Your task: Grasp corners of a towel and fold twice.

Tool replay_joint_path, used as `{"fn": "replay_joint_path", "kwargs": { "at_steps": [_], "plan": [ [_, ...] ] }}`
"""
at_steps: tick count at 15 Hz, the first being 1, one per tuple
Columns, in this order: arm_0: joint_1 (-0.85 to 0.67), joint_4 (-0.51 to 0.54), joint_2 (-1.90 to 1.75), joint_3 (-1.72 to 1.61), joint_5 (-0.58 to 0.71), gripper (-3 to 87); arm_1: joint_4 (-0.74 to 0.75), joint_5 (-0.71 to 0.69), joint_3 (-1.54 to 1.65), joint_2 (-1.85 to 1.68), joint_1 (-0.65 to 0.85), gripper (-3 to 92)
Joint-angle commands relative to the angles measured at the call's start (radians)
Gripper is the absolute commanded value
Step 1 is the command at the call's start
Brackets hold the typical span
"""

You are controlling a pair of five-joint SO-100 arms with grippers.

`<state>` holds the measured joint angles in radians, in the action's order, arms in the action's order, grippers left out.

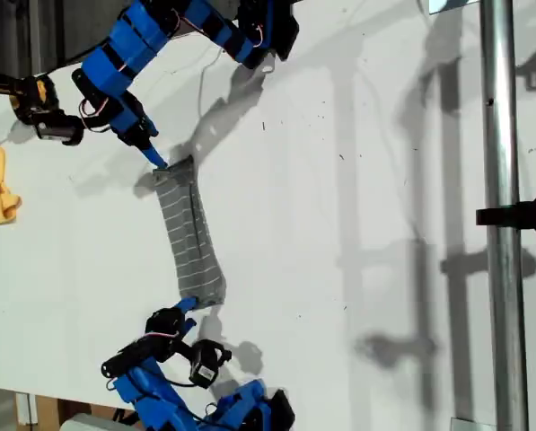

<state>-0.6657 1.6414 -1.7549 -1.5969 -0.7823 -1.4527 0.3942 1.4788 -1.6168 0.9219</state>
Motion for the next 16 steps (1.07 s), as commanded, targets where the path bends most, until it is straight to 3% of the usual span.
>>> {"fn": "replay_joint_path", "kwargs": {
  "at_steps": [1,2,4,7,9,12,16],
  "plan": [
    [0.063,-0.081,-0.285,-0.218,-0.061,3.0,0.018,0.026,0.143,-0.207,0.06,35.3],
    [0.095,-0.15,-0.436,-0.354,-0.097,-2.1,0.041,0.06,0.239,-0.278,0.077,34.3],
    [0.181,-0.359,-0.862,-0.699,-0.152,-2.1,0.117,0.158,0.469,-0.44,0.109,32.8],
    [0.325,-0.488,-1.445,-1.141,-0.275,-2.2,0.236,0.252,0.772,-0.624,0.123,33.5],
    [0.373,-0.477,-1.724,-1.338,-0.305,-2.2,0.291,0.262,0.922,-0.764,0.137,33.5],
    [0.387,-0.509,-1.721,-1.465,-0.268,-2.1,0.325,0.299,1.037,-0.946,0.13,32.9],
    [0.385,-0.548,-1.721,-1.52,-0.241,-2.0,0.443,0.219,0.885,-0.649,0.117,37.2]
  ]
}}
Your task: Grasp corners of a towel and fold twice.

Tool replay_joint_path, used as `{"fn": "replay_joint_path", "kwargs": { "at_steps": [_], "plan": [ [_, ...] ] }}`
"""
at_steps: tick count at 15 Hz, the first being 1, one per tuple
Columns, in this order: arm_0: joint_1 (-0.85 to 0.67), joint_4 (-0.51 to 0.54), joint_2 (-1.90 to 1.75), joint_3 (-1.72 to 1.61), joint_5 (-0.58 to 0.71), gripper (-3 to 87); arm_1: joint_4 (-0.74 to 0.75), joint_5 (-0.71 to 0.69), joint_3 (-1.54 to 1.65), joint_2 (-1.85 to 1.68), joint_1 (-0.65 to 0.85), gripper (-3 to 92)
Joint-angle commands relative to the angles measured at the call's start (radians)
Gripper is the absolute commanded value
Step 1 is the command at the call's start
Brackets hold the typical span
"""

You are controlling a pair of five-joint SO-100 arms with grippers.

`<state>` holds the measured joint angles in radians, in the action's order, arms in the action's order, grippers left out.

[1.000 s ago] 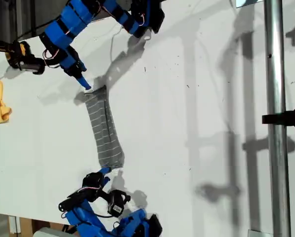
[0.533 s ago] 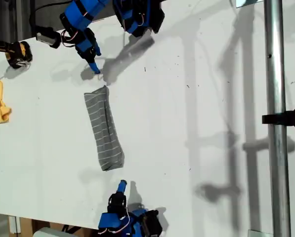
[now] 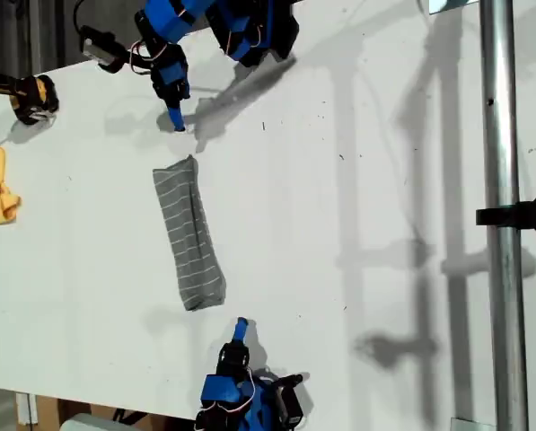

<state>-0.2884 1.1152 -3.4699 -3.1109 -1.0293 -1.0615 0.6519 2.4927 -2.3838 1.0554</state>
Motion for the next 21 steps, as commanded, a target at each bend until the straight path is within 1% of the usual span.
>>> {"fn": "replay_joint_path", "kwargs": {
  "at_steps": [1,4,6,9,12,16,18,19,20,21],
  "plan": [
    [0.012,-0.021,-0.006,-0.008,0.009,-2.0,0.081,-0.08,-0.232,0.244,-0.041,37.8],
    [0.018,-0.02,-0.006,-0.008,0.003,-2.0,0.086,-0.189,-0.574,0.595,-0.086,40.0],
    [0.018,-0.018,-0.006,-0.008,0.005,-2.0,0.077,-0.219,-0.761,0.799,-0.11,40.2],
    [0.018,-0.017,-0.006,-0.008,0.003,-2.0,0.074,-0.235,-0.988,1.06,-0.155,39.9],
    [0.018,-0.015,-0.006,-0.008,0.002,-2.0,0.071,-0.229,-1.121,1.204,-0.192,39.9],
    [0.012,-0.011,-0.006,-0.009,-0.006,-1.5,0.006,-0.224,-1.298,1.387,-0.255,39.4],
    [0.009,-0.006,-0.006,-0.009,-0.014,-1.5,-0.081,-0.229,-1.44,1.496,-0.285,37.0],
    [0.009,-0.005,-0.006,-0.009,-0.018,-1.4,-0.081,-0.229,-1.443,1.496,-0.287,28.7],
    [0.009,-0.003,-0.006,-0.009,-0.018,-1.4,-0.091,-0.192,-1.442,1.496,-0.276,7.1],
    [0.008,-0.003,-0.006,-0.009,-0.02,-1.4,-0.094,-0.183,-1.434,1.494,-0.265,1.2]
  ]
}}
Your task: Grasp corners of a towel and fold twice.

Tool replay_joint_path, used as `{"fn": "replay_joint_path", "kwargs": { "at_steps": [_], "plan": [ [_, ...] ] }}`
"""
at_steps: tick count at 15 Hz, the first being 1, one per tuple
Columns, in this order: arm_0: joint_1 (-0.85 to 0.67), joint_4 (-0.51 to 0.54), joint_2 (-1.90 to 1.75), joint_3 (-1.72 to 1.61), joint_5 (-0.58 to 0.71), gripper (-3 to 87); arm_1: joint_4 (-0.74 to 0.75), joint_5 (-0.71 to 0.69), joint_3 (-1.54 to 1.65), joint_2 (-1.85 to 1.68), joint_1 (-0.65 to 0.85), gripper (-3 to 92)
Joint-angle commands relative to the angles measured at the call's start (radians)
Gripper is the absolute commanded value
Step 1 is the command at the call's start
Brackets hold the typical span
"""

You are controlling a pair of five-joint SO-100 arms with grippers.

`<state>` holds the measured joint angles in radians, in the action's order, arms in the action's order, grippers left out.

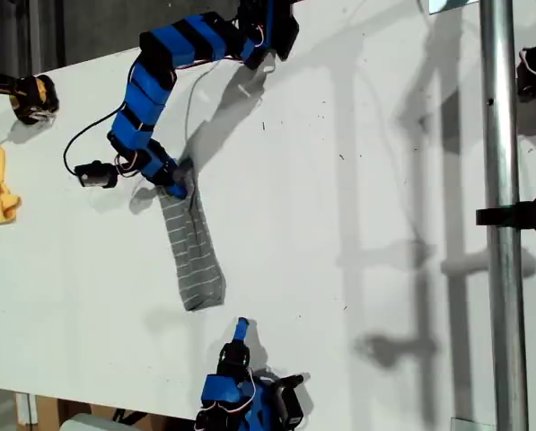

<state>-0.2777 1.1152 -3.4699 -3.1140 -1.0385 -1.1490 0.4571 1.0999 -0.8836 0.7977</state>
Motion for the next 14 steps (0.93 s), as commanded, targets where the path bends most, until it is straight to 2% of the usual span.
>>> {"fn": "replay_joint_path", "kwargs": {
  "at_steps": [1,3,7,11,14],
  "plan": [
    [-0.003,-0.002,-0.006,-0.006,-0.012,-1.4,-0.011,0.005,-0.035,-0.015,-0.008,-0.1],
    [-0.006,-0.002,-0.006,-0.006,-0.014,-1.4,-0.011,-0.006,0.017,-0.069,-0.006,-0.1],
    [-0.006,0.0,-0.006,-0.006,-0.015,-1.4,0.008,-0.011,0.328,-0.33,0.087,-0.1],
    [-0.011,0.0,-0.006,-0.006,-0.014,-1.4,-0.044,0.0,0.664,-0.669,0.293,-0.2],
    [-0.018,0.0,-0.006,-0.006,-0.012,-1.4,-0.098,0.0,0.804,-0.813,0.433,-0.2]
  ]
}}
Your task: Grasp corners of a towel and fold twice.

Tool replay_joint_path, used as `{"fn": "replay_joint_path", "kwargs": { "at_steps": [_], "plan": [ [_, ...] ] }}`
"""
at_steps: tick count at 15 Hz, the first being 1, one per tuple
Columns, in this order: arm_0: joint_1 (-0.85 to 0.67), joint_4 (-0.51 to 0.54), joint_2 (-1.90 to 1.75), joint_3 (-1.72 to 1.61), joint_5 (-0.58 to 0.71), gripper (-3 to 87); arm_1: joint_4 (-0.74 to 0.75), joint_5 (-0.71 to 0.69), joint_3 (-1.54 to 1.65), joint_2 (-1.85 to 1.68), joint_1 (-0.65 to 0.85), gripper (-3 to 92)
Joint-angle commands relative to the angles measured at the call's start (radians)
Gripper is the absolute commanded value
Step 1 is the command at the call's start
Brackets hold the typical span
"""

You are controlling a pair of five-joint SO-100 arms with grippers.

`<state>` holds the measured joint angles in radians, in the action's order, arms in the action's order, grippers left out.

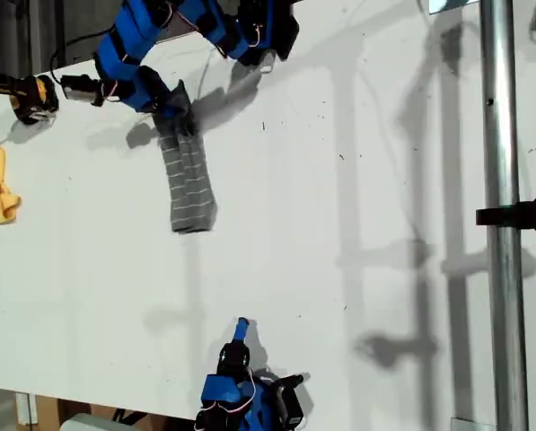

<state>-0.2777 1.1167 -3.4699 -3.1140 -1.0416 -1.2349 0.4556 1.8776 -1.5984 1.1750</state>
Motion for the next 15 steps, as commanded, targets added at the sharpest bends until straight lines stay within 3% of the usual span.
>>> {"fn": "replay_joint_path", "kwargs": {
  "at_steps": [1,3,4,7,10,15],
  "plan": [
    [-0.017,-0.002,-0.006,-0.006,-0.009,-1.4,-0.009,0.002,0.074,-0.103,0.095,-0.2],
    [-0.014,-0.002,-0.006,-0.006,-0.012,-1.4,0.037,-0.005,0.137,-0.091,0.112,-0.2],
    [-0.014,-0.002,-0.006,-0.006,-0.012,-1.4,0.055,-0.014,0.124,-0.12,0.043,-0.2],
    [-0.014,-0.002,-0.006,-0.006,-0.014,-1.4,-0.048,0.018,-0.126,-0.186,-0.17,-0.2],
    [-0.008,-0.002,-0.006,-0.006,-0.017,-1.5,-0.143,0.043,-0.374,-0.135,-0.291,-0.2],
    [-0.008,0.0,-0.006,-0.006,-0.011,-1.5,-0.149,0.063,-0.453,-0.163,-0.348,-0.2]
  ]
}}
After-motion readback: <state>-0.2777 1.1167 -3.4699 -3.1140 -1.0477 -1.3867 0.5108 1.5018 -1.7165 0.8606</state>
